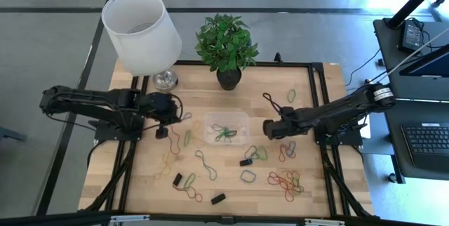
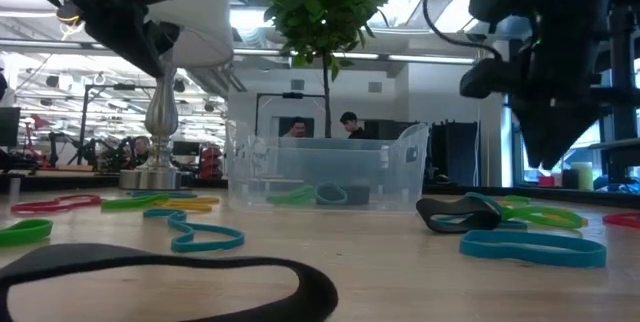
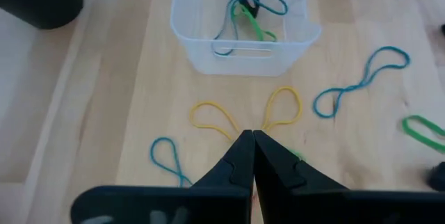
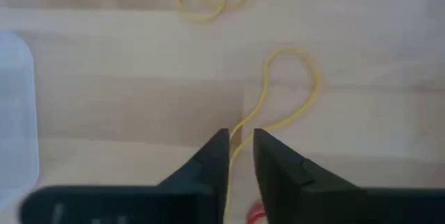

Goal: Pick and place rubber bands into bin
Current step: Put the yellow rubber band into the transparent container

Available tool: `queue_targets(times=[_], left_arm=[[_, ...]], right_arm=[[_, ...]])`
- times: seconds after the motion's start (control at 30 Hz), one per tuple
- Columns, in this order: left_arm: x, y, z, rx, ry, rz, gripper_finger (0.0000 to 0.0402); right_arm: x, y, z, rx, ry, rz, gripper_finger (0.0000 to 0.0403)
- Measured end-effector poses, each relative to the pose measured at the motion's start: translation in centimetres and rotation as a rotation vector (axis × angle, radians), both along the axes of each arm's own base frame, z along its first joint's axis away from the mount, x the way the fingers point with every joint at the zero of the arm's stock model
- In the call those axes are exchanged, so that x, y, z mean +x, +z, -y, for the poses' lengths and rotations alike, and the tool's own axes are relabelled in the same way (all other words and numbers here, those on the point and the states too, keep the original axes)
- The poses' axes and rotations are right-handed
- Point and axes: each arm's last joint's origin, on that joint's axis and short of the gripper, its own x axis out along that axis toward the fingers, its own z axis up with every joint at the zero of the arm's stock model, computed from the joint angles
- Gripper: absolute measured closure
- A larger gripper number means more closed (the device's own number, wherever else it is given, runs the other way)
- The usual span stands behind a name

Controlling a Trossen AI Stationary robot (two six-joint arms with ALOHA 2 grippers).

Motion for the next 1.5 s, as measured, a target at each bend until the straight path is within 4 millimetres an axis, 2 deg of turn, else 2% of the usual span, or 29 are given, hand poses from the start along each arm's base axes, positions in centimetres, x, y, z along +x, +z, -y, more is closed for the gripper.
queue_targets(times=[0.2, 0.47, 0.63, 0.73, 0.9, 1.1, 1.4, 1.5], left_arm=[[0.0, 0.0, 0.0, -0.012, 0.000, -0.007, 0.0399], [0.0, -0.1, 0.0, -0.012, 0.000, -0.009, 0.0396], [-0.1, -0.1, 0.0, -0.009, -0.003, -0.010, 0.0396], [-0.1, -0.1, 0.0, 0.009, -0.022, -0.009, 0.0396], [0.0, 0.0, 0.0, 0.016, -0.023, -0.003, 0.0396], [0.0, 0.0, 0.0, 0.021, -0.028, -0.001, 0.0396], [0.1, 0.0, 0.0, 0.050, -0.061, 0.007, 0.0396], [0.1, 0.0, 0.0, 0.050, -0.061, 0.007, 0.0396]], right_arm=[[1.0, -2.1, -0.2, 0.028, -0.007, 0.001, 0.0292], [1.7, -4.9, -0.5, 0.082, -0.018, -0.120, 0.0293], [2.3, -5.3, -0.7, 0.076, -0.021, -0.160, 0.0298], [2.8, -4.8, -0.8, 0.063, -0.017, -0.166, 0.0325], [3.3, -4.2, -0.9, 0.032, 0.013, -0.171, 0.0393], [2.9, -3.2, -1.2, 0.019, 0.030, -0.141, 0.0396], [1.3, 0.9, -2.2, 0.002, 0.085, 0.007, 0.0400], [1.4, 2.7, -2.6, -0.046, 0.104, 0.045, 0.0401]])
